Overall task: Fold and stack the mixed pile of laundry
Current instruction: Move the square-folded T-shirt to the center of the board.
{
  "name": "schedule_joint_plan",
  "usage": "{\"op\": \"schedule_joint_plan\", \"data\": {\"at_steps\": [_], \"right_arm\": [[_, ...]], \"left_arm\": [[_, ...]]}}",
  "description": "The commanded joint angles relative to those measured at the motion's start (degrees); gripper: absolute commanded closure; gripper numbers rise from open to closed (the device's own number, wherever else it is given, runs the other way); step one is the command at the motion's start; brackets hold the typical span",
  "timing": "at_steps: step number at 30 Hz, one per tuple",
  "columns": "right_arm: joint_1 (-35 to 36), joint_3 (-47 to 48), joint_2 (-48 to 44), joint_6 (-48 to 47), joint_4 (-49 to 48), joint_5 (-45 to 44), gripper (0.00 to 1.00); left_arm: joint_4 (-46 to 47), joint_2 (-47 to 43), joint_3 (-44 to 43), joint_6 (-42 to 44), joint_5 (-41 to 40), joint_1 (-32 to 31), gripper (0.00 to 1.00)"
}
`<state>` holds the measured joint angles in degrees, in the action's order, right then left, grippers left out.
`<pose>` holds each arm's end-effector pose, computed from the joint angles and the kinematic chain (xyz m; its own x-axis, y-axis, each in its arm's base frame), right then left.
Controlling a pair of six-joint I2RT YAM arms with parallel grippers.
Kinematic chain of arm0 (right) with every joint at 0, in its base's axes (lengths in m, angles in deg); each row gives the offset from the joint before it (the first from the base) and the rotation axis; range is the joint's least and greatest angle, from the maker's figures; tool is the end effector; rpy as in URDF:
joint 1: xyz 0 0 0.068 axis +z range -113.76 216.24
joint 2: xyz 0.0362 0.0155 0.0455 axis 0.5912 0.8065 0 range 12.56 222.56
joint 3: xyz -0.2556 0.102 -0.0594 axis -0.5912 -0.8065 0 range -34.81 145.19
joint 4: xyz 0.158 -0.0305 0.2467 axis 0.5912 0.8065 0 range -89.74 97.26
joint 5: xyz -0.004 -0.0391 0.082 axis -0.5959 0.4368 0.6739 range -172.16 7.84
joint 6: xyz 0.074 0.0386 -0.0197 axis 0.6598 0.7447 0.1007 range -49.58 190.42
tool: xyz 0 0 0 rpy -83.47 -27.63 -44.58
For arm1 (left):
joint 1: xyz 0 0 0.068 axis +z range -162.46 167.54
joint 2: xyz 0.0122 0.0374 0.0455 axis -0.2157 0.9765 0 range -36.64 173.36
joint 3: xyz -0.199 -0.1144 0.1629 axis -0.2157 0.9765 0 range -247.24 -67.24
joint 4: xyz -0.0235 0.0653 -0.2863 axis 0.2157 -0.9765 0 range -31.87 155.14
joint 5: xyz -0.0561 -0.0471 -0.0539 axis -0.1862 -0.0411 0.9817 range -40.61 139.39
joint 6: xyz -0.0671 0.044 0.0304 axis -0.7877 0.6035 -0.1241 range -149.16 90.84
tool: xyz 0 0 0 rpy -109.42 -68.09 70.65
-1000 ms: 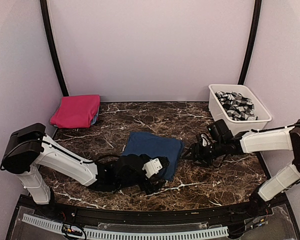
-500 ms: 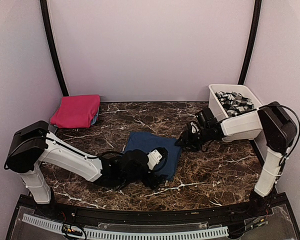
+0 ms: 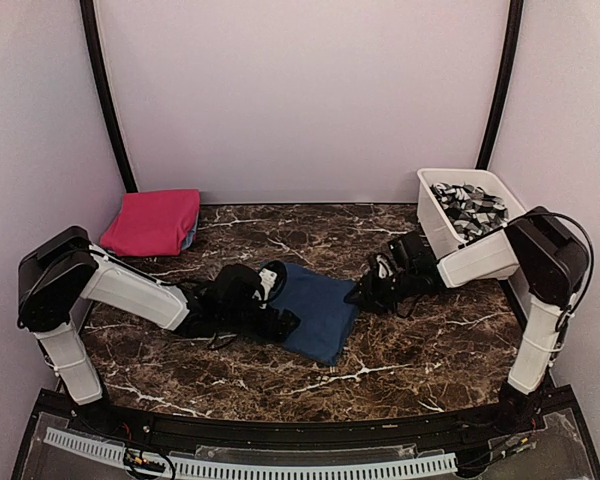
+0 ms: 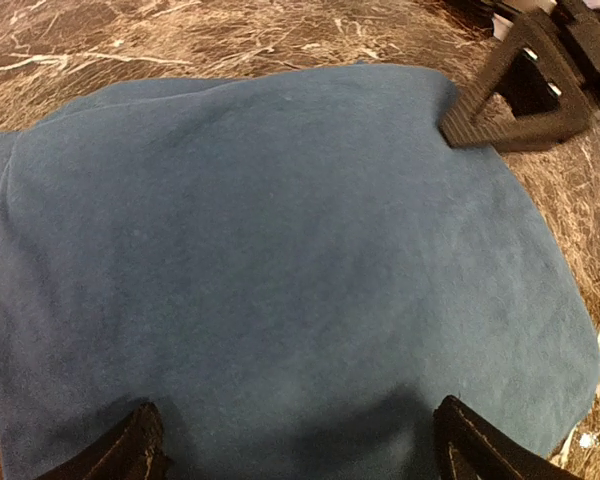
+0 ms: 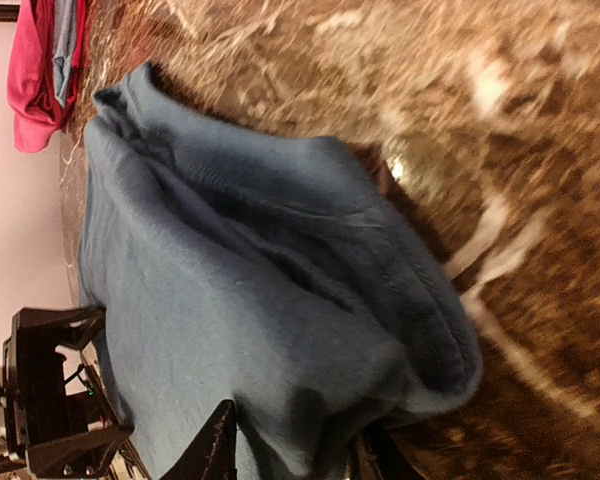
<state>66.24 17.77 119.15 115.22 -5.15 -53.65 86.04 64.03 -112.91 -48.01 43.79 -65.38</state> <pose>0.3318 0.2332 0.0786 -0.9632 0.1589 -0.2169 -0.0480 0.6923 0.7201 0.2495 -0.3179 0.1031 -0.5606 0.2086 -0.8014 0.5961 0.7734 -0.2157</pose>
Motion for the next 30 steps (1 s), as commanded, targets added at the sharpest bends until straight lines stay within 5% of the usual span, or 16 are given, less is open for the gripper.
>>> {"op": "schedule_joint_plan", "data": {"at_steps": [1,8,16,30], "right_arm": [[6.98,-5.79,-1.08,7.07,-4.81,0.01,0.63],[13.75,-11.42,-6.3,14.34,-8.98,-2.15,0.61],[13.47,-9.37,-21.83,6.77,8.68,-8.57,0.51],[8.5,-5.22,-9.78,3.11,8.85,-5.29,0.46]], "left_arm": [[-3.55,1.29,-1.1,0.86,7.84,5.48,0.06],[-14.12,0.74,-7.32,11.32,11.95,11.92,0.01],[-12.92,-9.29,-5.69,14.54,16.79,12.11,0.01],[-11.3,-19.17,-0.56,21.69,6.98,0.55,0.01]]}}
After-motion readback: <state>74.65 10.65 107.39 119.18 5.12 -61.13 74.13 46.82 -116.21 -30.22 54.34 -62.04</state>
